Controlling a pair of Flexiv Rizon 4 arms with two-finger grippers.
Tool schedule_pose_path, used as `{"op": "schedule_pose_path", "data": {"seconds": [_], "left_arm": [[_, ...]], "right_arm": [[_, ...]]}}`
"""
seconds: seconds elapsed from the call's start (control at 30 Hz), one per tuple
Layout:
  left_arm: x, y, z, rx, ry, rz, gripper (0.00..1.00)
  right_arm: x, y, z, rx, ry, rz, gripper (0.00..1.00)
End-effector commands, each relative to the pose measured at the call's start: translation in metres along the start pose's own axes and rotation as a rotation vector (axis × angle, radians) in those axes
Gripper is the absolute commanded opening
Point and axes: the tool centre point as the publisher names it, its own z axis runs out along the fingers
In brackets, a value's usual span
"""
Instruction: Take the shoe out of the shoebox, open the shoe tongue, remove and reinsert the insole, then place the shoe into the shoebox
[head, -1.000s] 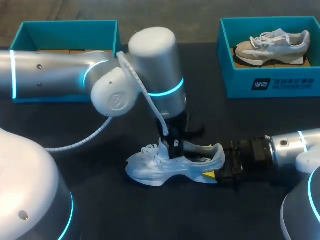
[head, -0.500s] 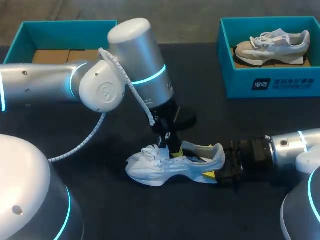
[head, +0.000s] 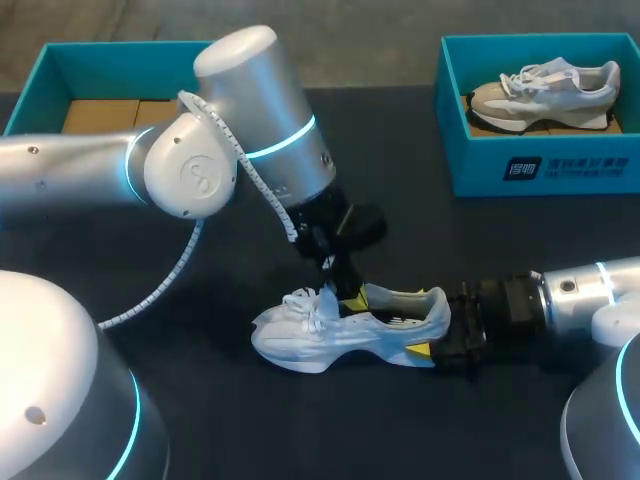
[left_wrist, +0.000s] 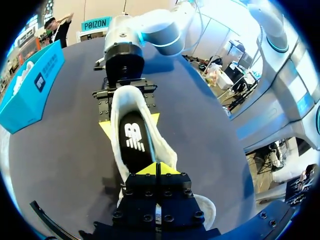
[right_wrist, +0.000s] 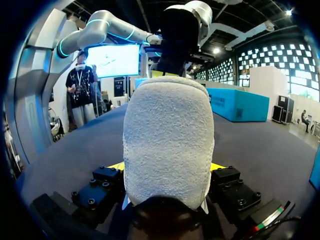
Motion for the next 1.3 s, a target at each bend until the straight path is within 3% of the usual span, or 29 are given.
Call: {"op": "schedule_pose_path", "data": {"seconds": [0.03, 0.2, 0.7, 0.93, 1.13, 1.3], "left_arm": [[0.004, -0.008, 0.001, -0.046, -0.032, 0.004, 0.00], [0.001, -0.013, 0.015, -0.124, -0.079, -0.005, 0.00], [-0.008, -0.006, 0.050, -0.335, -0.001, -0.066, 0.00], [0.001, -0.001, 0.064, -0.367, -0.027, -0.076, 0.00], [0.002, 0.005, 0.066, -0.358, -0.090, -0.099, 0.28], [-0.004, 0.008, 0.069, -0.360, -0.155, -0.098, 0.30]], "right_arm": [[0.001, -0.001, 0.000, 0.002, -0.002, -0.001, 0.00], [0.001, -0.001, 0.000, 0.002, -0.002, -0.001, 0.00], [0.001, -0.001, 0.000, 0.002, -0.002, -0.001, 0.00], [0.001, -0.001, 0.000, 0.002, -0.002, -0.001, 0.00], [0.001, -0.001, 0.000, 0.002, -0.002, -0.001, 0.00], [0.001, -0.001, 0.000, 0.002, -0.002, -0.001, 0.00]]}}
